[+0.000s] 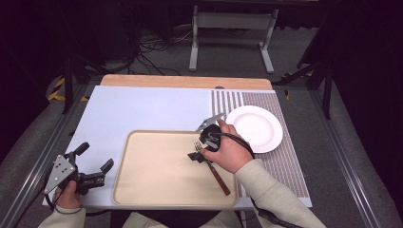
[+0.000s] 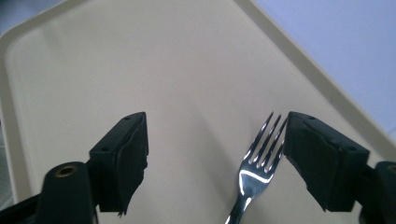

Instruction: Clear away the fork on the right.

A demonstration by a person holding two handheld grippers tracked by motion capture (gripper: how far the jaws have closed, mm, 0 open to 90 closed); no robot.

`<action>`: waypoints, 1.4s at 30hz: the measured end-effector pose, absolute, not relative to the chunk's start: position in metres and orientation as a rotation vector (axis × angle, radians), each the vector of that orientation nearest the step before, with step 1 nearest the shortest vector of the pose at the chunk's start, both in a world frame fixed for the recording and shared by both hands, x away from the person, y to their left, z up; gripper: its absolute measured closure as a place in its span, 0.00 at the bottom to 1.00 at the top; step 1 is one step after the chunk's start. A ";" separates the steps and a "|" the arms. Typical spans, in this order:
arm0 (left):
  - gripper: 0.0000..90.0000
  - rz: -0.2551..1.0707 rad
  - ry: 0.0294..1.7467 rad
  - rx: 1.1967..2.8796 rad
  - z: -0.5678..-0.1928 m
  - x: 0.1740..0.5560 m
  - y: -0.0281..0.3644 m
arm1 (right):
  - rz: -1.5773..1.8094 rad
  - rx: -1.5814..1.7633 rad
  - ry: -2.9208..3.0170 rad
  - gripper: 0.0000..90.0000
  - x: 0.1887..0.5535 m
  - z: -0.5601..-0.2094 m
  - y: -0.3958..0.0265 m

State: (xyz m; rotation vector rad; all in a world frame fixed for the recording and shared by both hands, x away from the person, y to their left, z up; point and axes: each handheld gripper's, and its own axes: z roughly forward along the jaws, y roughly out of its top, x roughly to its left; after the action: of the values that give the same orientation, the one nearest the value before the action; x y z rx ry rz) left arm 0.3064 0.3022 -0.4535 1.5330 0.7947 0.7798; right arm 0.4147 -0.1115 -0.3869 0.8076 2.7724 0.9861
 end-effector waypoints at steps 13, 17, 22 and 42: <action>0.00 0.777 0.791 1.533 -0.453 0.306 0.302 | 0.889 0.340 2.770 0.58 0.430 -0.402 -0.096; 0.00 0.775 0.793 1.532 -0.453 0.306 0.302 | 0.871 0.283 2.773 0.71 0.433 -0.408 -0.094; 0.00 0.775 0.791 1.532 -0.453 0.306 0.302 | 0.848 0.212 2.783 0.92 0.440 -0.417 -0.095; 0.00 0.773 0.793 1.531 -0.453 0.306 0.302 | 0.779 0.176 2.770 1.00 0.446 -0.432 -0.095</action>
State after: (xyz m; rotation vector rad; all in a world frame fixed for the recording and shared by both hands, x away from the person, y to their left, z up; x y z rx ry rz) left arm 0.3064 0.3025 -0.4534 1.5306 0.7933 0.7725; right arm 0.4456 -0.0950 -0.4316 0.1762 2.7703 0.7794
